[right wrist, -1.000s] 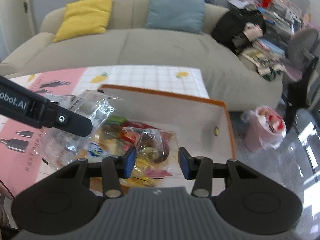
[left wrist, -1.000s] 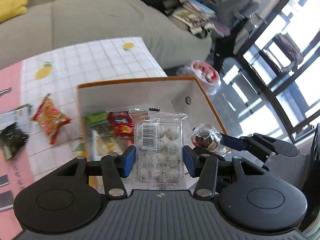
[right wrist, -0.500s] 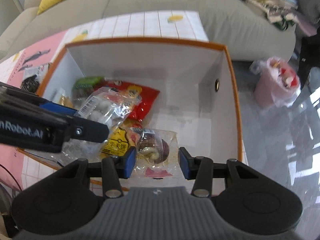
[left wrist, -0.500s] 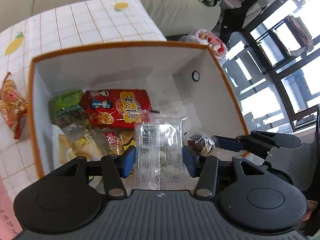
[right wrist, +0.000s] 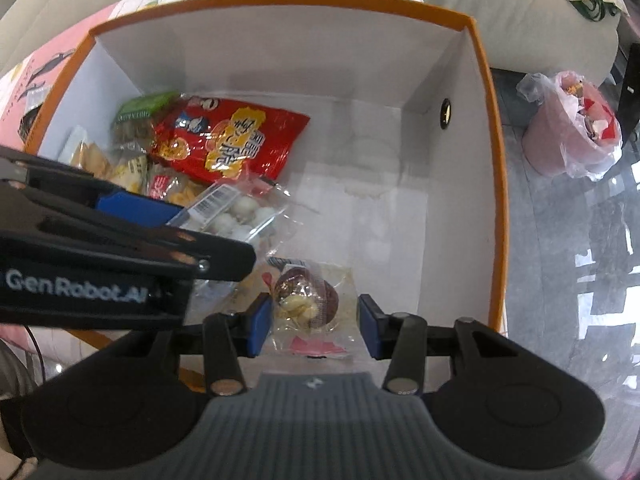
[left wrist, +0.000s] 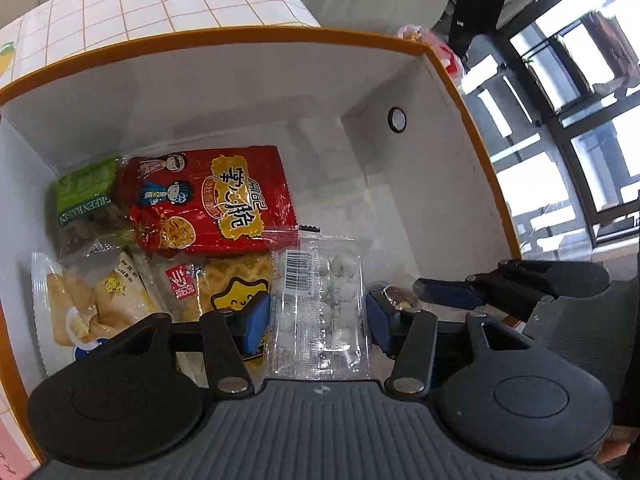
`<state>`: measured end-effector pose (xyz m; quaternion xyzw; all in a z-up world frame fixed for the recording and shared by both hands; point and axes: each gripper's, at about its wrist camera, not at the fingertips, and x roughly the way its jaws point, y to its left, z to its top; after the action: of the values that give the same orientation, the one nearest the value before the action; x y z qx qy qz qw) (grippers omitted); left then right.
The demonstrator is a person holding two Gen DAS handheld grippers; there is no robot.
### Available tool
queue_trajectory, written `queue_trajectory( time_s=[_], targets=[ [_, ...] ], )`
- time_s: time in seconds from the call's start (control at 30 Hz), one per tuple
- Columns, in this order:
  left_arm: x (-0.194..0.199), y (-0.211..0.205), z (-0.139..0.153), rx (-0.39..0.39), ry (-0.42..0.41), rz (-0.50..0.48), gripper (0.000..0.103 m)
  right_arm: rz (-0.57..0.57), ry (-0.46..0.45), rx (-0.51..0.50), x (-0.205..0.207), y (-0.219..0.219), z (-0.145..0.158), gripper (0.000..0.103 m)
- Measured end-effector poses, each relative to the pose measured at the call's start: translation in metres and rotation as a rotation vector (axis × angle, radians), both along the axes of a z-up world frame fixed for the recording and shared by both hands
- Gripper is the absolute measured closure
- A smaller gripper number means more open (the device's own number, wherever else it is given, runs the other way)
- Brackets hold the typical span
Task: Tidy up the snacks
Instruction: 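Open both tools to drop the clear packets into the box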
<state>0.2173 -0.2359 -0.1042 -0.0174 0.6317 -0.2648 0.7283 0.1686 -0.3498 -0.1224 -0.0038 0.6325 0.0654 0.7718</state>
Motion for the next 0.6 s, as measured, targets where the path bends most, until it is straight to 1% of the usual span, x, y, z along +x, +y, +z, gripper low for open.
queue_trajectory(
  time_s=[0.17, 0.3, 0.43, 0.47, 0.53, 0.57, 0.6],
  targets=[
    [-0.001, 0.002, 0.001, 0.012, 0.004, 0.004, 0.043, -0.001, -0.005, -0.004, 0.000, 0.001, 0.002, 0.057],
    [-0.003, 0.005, 0.005, 0.024, -0.013, -0.017, 0.040, -0.003, -0.011, 0.001, 0.000, 0.004, 0.005, 0.050],
    [-0.006, 0.013, 0.013, -0.007, -0.004, -0.016, 0.038, -0.009, -0.016, -0.011, -0.001, 0.006, 0.009, 0.047],
    [-0.007, 0.014, 0.016, -0.009, -0.007, -0.015, 0.036, -0.012, -0.015, -0.011, -0.001, 0.006, 0.010, 0.045],
    [-0.010, 0.017, 0.022, -0.001, -0.030, -0.022, 0.034, -0.011, -0.014, -0.021, -0.003, 0.011, 0.013, 0.035],
    [-0.011, 0.018, 0.025, 0.004, -0.041, -0.025, 0.034, -0.009, -0.022, -0.039, -0.004, 0.013, 0.016, 0.027],
    [-0.013, 0.021, 0.028, 0.006, -0.051, -0.026, 0.034, -0.006, -0.032, -0.056, -0.005, 0.015, 0.019, 0.025]
  ],
)
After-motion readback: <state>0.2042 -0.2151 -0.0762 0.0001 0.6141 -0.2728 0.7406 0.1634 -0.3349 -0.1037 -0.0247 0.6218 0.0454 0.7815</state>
